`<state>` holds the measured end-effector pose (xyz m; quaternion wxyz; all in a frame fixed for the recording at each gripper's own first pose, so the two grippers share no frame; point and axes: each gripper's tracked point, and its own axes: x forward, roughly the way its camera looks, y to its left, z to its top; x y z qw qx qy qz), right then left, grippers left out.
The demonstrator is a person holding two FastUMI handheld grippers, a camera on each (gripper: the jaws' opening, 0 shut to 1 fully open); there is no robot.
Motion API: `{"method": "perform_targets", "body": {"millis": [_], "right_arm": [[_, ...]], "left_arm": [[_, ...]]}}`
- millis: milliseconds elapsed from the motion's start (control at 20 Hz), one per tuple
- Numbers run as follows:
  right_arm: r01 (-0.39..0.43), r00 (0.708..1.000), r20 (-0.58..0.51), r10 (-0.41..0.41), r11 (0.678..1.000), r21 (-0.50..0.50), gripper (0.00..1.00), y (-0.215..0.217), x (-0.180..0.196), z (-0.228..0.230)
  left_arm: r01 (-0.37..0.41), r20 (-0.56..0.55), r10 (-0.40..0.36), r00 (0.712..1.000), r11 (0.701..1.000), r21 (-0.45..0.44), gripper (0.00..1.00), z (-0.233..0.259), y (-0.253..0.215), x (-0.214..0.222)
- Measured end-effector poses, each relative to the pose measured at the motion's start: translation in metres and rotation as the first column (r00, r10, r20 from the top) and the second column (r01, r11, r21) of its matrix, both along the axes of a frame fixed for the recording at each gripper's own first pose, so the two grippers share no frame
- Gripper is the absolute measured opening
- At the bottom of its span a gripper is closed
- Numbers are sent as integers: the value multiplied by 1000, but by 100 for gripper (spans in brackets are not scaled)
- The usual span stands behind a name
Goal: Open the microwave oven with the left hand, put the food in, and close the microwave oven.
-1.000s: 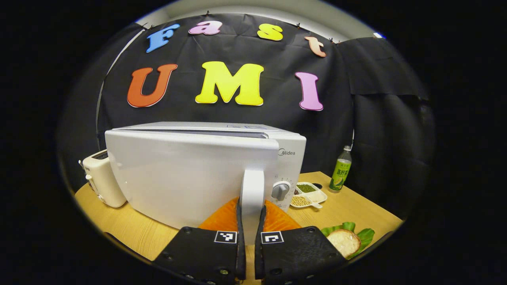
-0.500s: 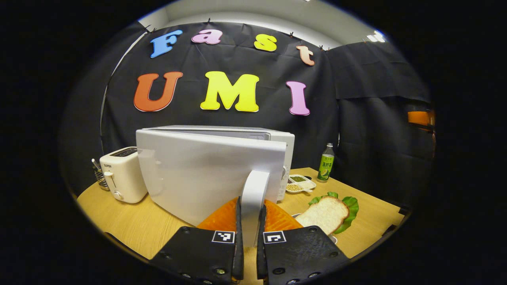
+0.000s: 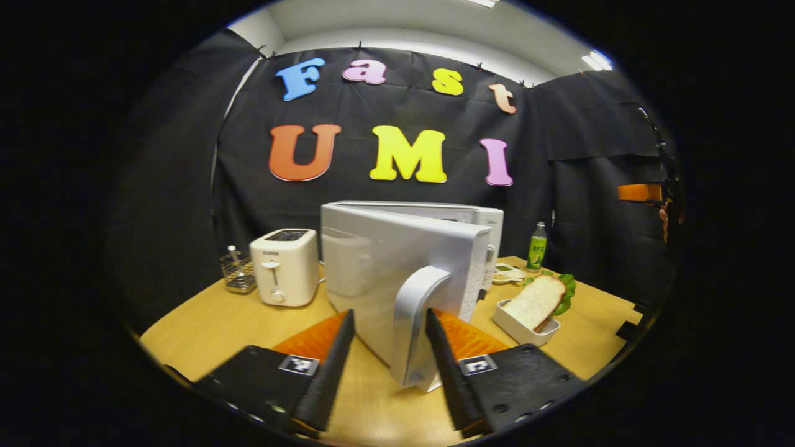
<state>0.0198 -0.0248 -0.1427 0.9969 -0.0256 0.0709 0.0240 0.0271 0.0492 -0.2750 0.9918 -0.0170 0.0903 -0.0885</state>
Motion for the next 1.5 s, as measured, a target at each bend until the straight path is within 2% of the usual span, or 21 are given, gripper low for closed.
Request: {"method": "perform_targets", "body": {"millis": [50, 100, 150, 200, 250, 300, 350, 400, 450, 500, 550, 600, 650, 700, 750, 950, 1100, 1250, 1350, 1450, 1500], "right_arm": [[-3, 1000, -8, 3, 1000, -4, 99, 3, 2, -4], [-2, 1000, -21, 2, 1000, -11, 99, 4, 4, -8], [-3, 999, -34, 3, 1000, -18, 92, 4, 7, -12], [1, 999, -44, -2, 1000, -24, 92, 2, 11, -14], [7, 999, -44, -8, 1000, -28, 99, -1, 14, -15], [11, 999, -47, -13, 999, -32, 92, -4, 18, -15], [12, 998, -57, -14, 999, -32, 99, -5, 22, -19], [8, 997, -72, -10, 1000, -27, 99, -6, 25, -23], [3, 996, -90, -5, 1000, -22, 92, -6, 28, -28], [-4, 994, -110, 1, 1000, -24, 92, -7, 32, -32], [-5, 992, -129, 0, 999, -44, 99, -9, 37, -38], [-10, 990, -143, 0, 997, -71, 99, -12, 41, -41], [-24, 988, -153, 10, 996, -91, 99, -11, 46, -43], [-44, 985, -172, 26, 994, -103, 92, -10, 50, -46], [-65, 979, -201, 43, 992, -103, 99, -9, 55, -51], [-107, 941, -328, 86, 993, -45, 98, -12, 78, -71], [-164, 892, -421, 163, 986, 36, 98, -4, 91, -86], [-229, 833, -483, 269, 963, 140, 98, 8, 107, -101], [-241, 764, -558, 325, 945, 221, 98, 14, 113, -121], [-248, 672, -619, 407, 911, 330, 99, 26, 111, -143], [-251, 640, -626, 445, 891, 377, 98, 34, 113, -149]], "left_arm": [[-30, -20, 29, 999, 999, -25, 98, 1, 15, -10], [-77, -27, 76, 997, 996, -45, 96, 5, 31, -18], [-123, -40, 122, 992, 992, -39, 98, 7, 46, -23], [-182, -37, 182, 983, 983, -2, 98, 10, 65, -28], [-245, -38, 247, 968, 969, 39, 96, 12, 85, -35], [-279, -28, 281, 959, 959, 53, 96, 18, 96, -41], [-284, -20, 285, 958, 958, 39, 84, 28, 97, -46], [-275, -14, 275, 961, 961, 11, 84, 37, 94, -52], [-277, -12, 277, 961, 961, -8, 95, 45, 95, -56], [-293, -10, 293, 956, 956, -8, 95, 51, 99, -59], [-314, -3, 314, 950, 950, -4, 95, 57, 104, -59], [-328, -3, 328, 945, 945, -2, 95, 62, 105, -59], [-325, 5, 325, 946, 946, 1, 95, 69, 102, -61], [-322, 14, 322, 947, 947, 4, 95, 77, 98, -63], [-319, 29, 319, 947, 948, 8, 95, 86, 95, -63], [-281, 78, 281, 957, 960, -3, 95, 119, 70, -61], [-264, 109, 263, 959, 964, -2, 95, 139, 52, -61], [-271, 138, 267, 954, 962, 15, 95, 159, 38, -63], [-262, 144, 257, 956, 965, 18, 95, 168, 24, -66], [-248, 147, 243, 959, 969, 20, 95, 175, 9, -69], [-238, 154, 232, 960, 971, 21, 95, 180, 1, -72]]}}
